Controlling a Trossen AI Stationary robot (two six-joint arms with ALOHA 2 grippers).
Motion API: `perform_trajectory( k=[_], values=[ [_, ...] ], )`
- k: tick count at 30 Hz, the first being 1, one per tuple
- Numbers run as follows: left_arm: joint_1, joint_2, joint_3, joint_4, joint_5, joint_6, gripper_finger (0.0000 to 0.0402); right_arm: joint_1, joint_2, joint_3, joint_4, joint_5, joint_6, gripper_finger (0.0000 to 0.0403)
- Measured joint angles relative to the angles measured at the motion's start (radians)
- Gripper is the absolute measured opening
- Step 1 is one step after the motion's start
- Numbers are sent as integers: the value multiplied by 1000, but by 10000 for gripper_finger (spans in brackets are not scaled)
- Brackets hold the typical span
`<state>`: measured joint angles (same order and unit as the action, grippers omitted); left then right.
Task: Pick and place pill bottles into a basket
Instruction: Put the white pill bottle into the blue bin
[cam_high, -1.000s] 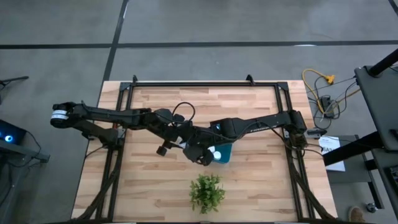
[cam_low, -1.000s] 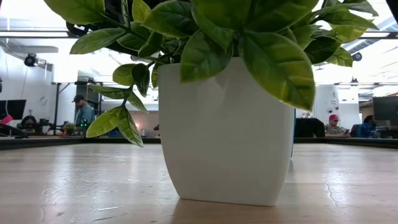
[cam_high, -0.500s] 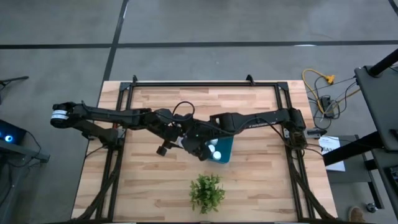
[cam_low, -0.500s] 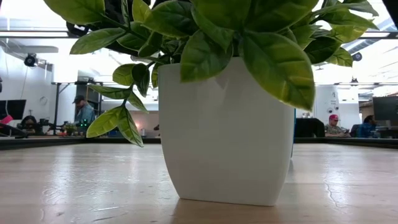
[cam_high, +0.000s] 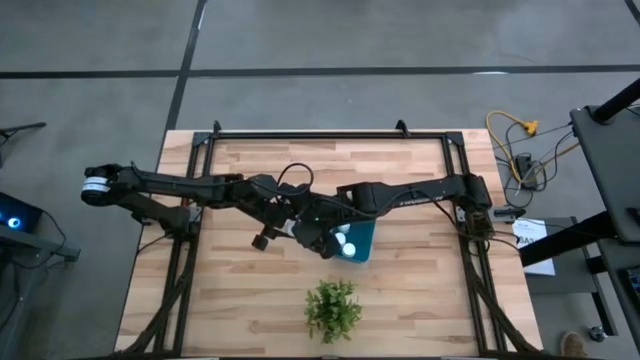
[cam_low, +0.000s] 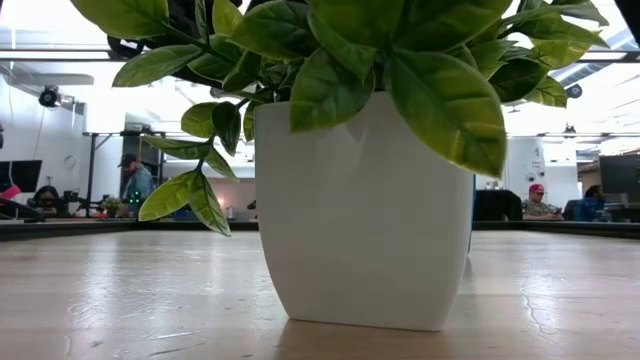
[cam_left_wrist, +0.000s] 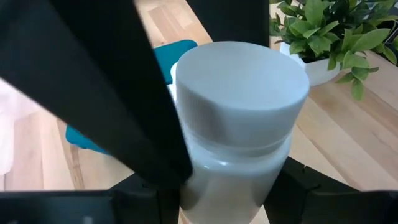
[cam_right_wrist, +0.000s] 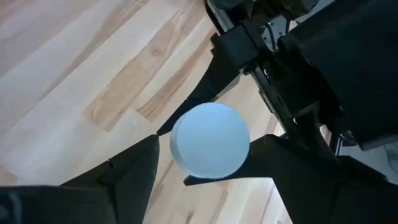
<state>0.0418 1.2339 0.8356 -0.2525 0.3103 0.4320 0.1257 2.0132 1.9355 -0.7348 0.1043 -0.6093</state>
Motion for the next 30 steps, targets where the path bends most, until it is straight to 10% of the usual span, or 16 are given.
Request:
perform_trajectory(
  k=[30],
  values=[
    [0, 0, 1, 1, -1, 1, 154, -11, 0, -50, 71, -37, 10, 188]
  ],
)
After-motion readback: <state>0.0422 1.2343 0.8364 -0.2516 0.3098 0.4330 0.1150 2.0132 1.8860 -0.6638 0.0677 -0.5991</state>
